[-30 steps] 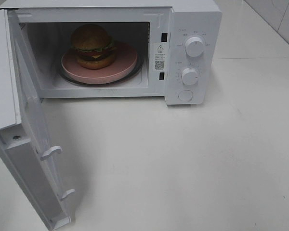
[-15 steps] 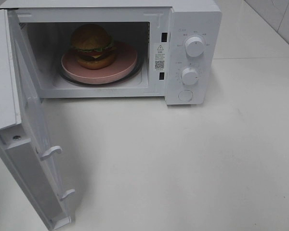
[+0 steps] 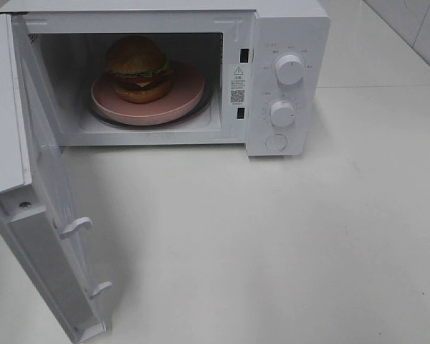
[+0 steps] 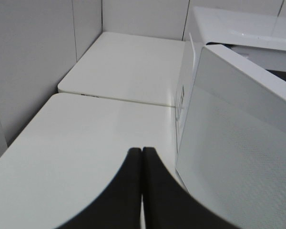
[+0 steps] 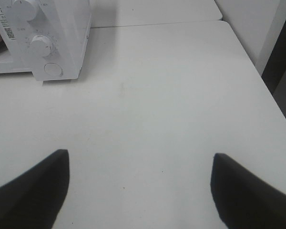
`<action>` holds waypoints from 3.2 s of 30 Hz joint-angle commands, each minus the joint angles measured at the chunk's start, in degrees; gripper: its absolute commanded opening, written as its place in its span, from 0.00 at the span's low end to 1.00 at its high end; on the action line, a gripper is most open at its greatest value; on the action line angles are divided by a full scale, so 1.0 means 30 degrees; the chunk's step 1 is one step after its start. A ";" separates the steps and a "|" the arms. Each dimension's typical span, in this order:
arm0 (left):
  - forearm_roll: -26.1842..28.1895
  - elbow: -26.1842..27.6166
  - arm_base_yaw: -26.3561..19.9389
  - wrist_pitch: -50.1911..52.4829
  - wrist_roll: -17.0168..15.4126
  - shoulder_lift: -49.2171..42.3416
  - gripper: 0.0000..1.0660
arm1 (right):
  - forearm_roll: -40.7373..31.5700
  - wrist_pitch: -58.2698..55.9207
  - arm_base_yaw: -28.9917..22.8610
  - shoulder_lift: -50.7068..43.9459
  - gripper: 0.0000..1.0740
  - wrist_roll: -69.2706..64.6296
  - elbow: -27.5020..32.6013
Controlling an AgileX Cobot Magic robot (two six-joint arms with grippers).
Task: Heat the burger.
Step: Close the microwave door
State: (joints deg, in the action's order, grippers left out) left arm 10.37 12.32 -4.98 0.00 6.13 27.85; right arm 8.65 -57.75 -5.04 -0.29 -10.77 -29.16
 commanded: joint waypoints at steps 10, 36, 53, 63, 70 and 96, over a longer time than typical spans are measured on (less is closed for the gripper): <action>-0.1681 -0.1375 0.0076 0.6685 -0.1280 0.3552 0.00 | -0.0038 0.0000 0.0153 -0.0477 0.71 -0.0134 0.0038; -1.4209 -0.1356 0.0095 1.9710 -1.0218 1.6444 0.00 | -0.0038 0.0000 0.0153 -0.0477 0.71 -0.0134 0.0038; -1.3655 -0.0210 0.2731 1.9939 -0.9740 1.8659 0.00 | -0.0038 0.0000 0.0153 -0.0477 0.71 -0.0134 0.0038; -0.9454 0.0859 0.6169 1.9194 -0.8174 1.8659 0.00 | -0.0038 0.0000 0.0153 -0.0477 0.71 -0.0134 0.0038; -0.8575 0.2483 0.7582 1.7704 -0.7620 1.8678 0.00 | -0.0038 0.0000 0.0153 -0.0477 0.71 -0.0134 0.0038; -0.2426 0.8766 1.3579 1.7017 -0.4603 2.4542 0.00 | -0.0038 0.0000 0.0153 -0.0477 0.70 -0.0134 0.0038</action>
State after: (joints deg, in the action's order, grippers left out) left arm 2.12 38.10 35.35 50.88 -8.19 101.47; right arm 8.65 -57.81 -5.04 -0.29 -10.77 -29.16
